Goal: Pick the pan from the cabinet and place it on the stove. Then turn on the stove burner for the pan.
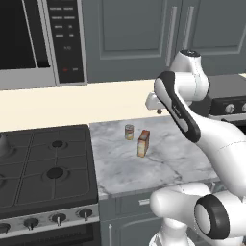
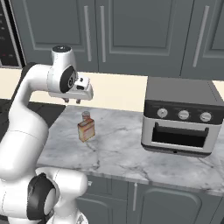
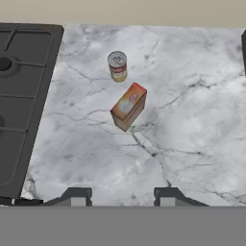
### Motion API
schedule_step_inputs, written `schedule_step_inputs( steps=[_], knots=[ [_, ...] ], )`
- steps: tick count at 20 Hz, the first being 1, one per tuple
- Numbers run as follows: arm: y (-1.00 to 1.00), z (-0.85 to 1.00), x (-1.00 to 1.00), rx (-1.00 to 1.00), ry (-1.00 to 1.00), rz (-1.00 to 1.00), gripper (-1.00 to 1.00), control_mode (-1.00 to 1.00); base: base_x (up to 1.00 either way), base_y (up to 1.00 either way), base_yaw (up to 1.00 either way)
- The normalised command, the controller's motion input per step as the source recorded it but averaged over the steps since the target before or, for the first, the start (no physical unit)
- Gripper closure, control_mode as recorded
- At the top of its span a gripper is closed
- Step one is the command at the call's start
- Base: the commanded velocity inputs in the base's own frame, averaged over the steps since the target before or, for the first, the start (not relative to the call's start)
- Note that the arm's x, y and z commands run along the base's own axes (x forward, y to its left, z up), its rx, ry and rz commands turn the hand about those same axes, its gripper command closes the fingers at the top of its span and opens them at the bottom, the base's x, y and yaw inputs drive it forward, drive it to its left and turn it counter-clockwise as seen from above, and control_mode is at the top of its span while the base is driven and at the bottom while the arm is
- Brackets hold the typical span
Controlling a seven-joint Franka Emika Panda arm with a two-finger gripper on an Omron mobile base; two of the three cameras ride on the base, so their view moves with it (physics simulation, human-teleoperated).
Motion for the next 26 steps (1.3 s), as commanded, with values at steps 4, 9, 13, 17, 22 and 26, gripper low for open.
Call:
schedule_step_inputs(
  steps=[4, 9, 13, 17, 22, 26],
  knots=[
    [0.0, 0.01, -0.16, 0.0, -0.05, 0.0, -1.0, -1.0, 0.0, 0.0, 0.0],
    [-0.01, -0.04, -0.15, 0.0, -0.01, 0.0, -1.0, -1.0, 0.0, 0.0, 0.0],
    [-0.26, -0.06, -0.04, 0.0, -0.1, -0.06, -1.0, -1.0, 0.0, 0.0, 0.0],
    [-0.35, 0.07, -0.19, 0.0, -0.26, -0.12, -1.0, -1.0, 0.0, 0.0, 0.0],
    [-0.31, 0.41, -0.29, -0.03, -0.29, -0.09, -1.0, -1.0, 0.0, 0.0, 0.0],
    [-0.24, 0.55, -0.21, -0.03, -0.28, -0.09, -1.0, -1.0, 0.0, 0.0, 0.0]
  ],
)
